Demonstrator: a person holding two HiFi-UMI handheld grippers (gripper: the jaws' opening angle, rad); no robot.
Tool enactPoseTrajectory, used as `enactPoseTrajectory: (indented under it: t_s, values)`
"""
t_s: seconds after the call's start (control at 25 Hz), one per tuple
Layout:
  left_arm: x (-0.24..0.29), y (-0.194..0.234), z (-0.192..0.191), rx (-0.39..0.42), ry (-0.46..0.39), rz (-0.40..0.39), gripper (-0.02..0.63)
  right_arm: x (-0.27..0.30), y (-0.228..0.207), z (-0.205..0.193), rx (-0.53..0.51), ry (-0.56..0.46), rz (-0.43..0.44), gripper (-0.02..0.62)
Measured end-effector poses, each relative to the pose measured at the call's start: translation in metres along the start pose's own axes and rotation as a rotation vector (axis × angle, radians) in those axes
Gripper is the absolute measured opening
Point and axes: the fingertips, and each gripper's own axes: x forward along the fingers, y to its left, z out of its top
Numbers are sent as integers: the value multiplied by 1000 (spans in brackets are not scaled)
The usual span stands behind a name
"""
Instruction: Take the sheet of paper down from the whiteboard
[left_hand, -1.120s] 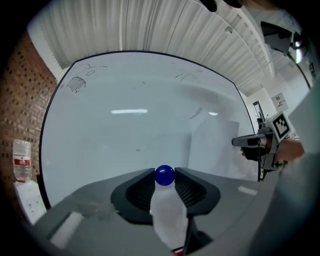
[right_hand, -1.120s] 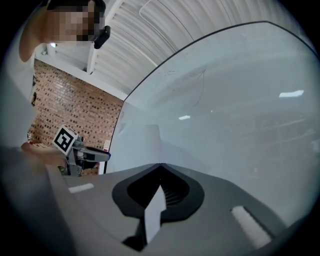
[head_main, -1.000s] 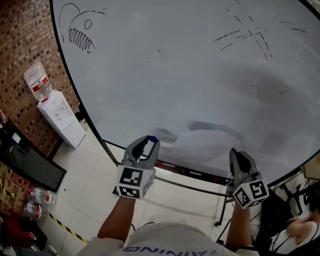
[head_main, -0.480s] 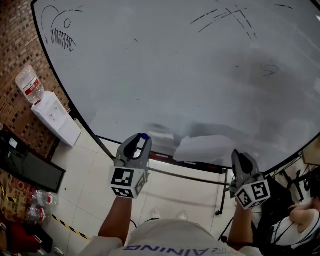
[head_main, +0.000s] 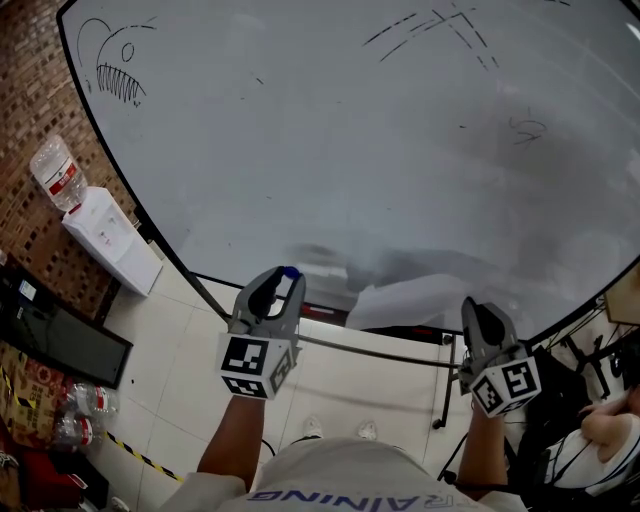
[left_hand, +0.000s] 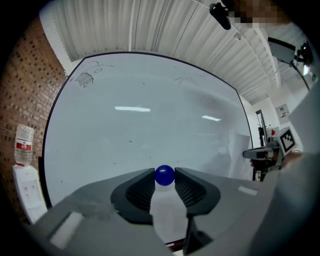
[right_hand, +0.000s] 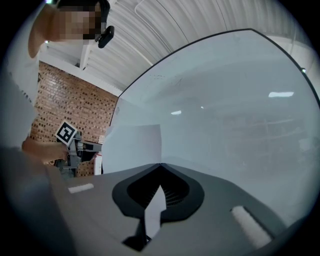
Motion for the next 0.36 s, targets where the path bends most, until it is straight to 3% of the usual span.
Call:
enactPoseTrajectory:
  t_s: [0.36]
  values:
    - [2,1,11,41,-40,8,135,4,1,2,-5,-1,5,8]
